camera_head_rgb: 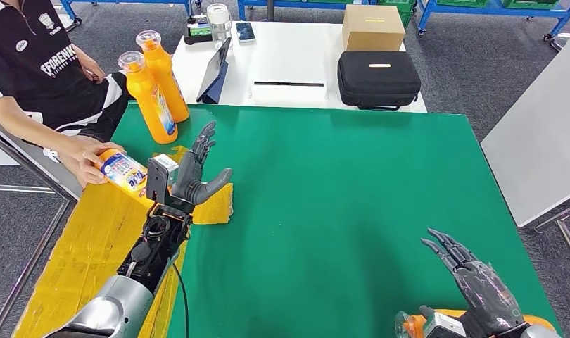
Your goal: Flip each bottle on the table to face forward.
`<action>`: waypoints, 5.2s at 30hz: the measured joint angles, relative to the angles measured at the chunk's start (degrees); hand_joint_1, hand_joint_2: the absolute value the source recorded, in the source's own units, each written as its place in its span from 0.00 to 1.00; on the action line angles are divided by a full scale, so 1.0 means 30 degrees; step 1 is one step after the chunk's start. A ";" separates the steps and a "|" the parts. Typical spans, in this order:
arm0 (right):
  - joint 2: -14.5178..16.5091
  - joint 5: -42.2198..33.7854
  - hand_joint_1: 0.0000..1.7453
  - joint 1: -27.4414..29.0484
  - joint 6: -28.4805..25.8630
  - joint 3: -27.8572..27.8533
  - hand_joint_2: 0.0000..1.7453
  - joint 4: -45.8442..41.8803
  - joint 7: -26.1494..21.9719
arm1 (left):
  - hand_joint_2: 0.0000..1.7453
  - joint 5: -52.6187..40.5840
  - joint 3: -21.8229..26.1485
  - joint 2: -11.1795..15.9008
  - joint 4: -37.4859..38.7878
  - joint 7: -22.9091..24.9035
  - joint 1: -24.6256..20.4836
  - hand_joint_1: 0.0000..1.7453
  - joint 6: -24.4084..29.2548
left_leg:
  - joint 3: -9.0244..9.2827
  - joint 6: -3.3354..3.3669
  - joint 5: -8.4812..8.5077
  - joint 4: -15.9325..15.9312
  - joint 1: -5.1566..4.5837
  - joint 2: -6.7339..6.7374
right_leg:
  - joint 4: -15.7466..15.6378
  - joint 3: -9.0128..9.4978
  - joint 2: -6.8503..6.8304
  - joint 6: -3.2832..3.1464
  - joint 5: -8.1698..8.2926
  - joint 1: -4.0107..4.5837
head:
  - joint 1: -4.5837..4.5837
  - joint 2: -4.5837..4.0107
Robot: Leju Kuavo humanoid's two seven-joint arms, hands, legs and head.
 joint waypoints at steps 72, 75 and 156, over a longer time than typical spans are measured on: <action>0.0386 0.3167 0.00 -0.1410 -0.0574 -0.2142 1.00 0.5931 -0.0045 | 1.00 0.0452 0.1324 0.0477 0.0865 0.0186 -0.0727 0.00 0.0213 | -0.0023 0.0043 0.0036 0.0000 -0.0011 0.0003 | -0.0003 -0.0006 0.0003 0.0045 0.0033 -0.0017 | -0.0002 0.0000; 0.0665 0.3473 0.00 -0.1505 -0.0572 -0.2204 1.00 0.6053 -0.0147 | 1.00 0.0415 0.1324 0.0473 0.0865 0.0193 -0.0727 0.00 0.0235 | -0.0023 0.0043 0.0035 -0.0001 -0.0009 0.0004 | -0.0003 -0.0008 0.0003 0.0045 0.0032 -0.0015 | -0.0002 0.0000; 0.2459 0.3653 0.12 -0.8482 -0.7850 1.0520 1.00 1.4382 0.2909 | 1.00 0.0128 0.0938 -0.0627 0.1042 0.0324 -0.0611 0.00 0.0572 | -0.0025 0.0038 0.0057 -0.0001 0.0002 0.0002 | 0.0008 -0.0005 0.0004 0.0045 0.0037 -0.0004 | 0.0002 0.0000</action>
